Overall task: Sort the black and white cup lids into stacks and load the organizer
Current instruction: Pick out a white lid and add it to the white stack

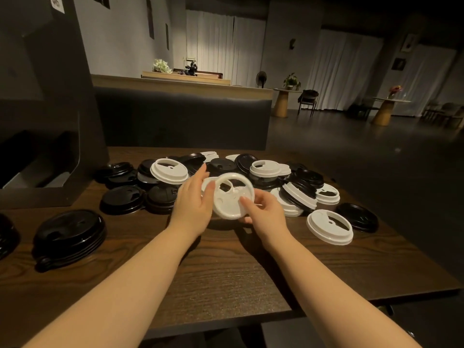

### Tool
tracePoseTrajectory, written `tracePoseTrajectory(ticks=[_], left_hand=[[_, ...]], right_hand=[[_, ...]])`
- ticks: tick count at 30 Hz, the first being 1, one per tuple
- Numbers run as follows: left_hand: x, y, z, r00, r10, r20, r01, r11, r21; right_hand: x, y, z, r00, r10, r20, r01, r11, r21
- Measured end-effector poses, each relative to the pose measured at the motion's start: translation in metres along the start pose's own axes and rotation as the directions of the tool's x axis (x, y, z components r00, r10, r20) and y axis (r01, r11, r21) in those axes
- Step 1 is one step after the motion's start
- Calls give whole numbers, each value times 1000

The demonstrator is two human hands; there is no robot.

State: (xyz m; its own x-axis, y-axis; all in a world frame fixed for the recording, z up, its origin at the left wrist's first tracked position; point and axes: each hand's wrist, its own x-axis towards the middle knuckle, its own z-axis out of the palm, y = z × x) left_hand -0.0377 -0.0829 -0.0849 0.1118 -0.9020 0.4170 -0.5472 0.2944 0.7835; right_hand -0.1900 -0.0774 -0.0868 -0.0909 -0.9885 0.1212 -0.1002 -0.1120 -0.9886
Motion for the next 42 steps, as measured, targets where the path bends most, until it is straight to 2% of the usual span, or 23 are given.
tracePoseTrajectory(ticks=[1,3,5,6,8,10,14,16,21,24,27,30,32,34,38,39,42], left_hand=[[4,-5,2,998,-5,63,-9,978,206],[7,-10,6,969,-86,231,-50,848,528],[2,-8,7,958,-79,276,-105,798,593],[-2,-6,6,971,-33,237,-113,809,576],[-8,-1,2,992,36,119,-95,838,538],[-9,0,0,998,3,63,-32,882,471],[-9,-1,-2,958,-196,211,110,926,360],[-9,0,-2,947,-191,260,97,937,335],[-11,1,-6,971,-180,158,145,966,214],[-12,4,-7,975,-204,84,204,979,12],[-7,3,-5,923,-367,112,384,890,-248],[-3,-3,-2,832,-482,275,555,743,-374],[-3,-1,-3,792,-483,375,611,623,-488],[-3,2,-7,789,-439,429,612,508,-606],[-3,6,-15,792,-392,468,586,274,-762],[-5,7,-15,794,-380,475,585,265,-766],[-11,12,-14,813,-334,477,577,352,-737]], right_hand=[[1,-2,-2,998,32,-53,-30,998,47],[4,-4,-8,986,116,-121,-93,979,180],[3,-9,-13,970,212,-117,-162,929,333],[4,-9,-14,964,245,-104,-191,908,372],[3,-11,-14,960,275,-62,-228,886,403],[3,-8,-11,967,253,-10,-236,917,323],[2,-4,-7,975,215,48,-220,950,224],[2,-1,-7,976,203,75,-215,956,200],[2,0,-5,960,221,171,-258,936,241],[0,-2,-4,974,170,147,-184,979,90],[-2,-4,-6,986,134,103,-141,988,60],[-3,-2,-4,991,104,86,-107,993,41],[-3,0,-2,993,103,49,-106,993,52],[-5,-2,-1,993,113,24,-115,990,80],[-6,-5,-4,990,99,96,-115,978,174],[-7,-8,-5,990,90,105,-107,979,174],[-9,-9,-5,991,68,118,-88,982,166]])
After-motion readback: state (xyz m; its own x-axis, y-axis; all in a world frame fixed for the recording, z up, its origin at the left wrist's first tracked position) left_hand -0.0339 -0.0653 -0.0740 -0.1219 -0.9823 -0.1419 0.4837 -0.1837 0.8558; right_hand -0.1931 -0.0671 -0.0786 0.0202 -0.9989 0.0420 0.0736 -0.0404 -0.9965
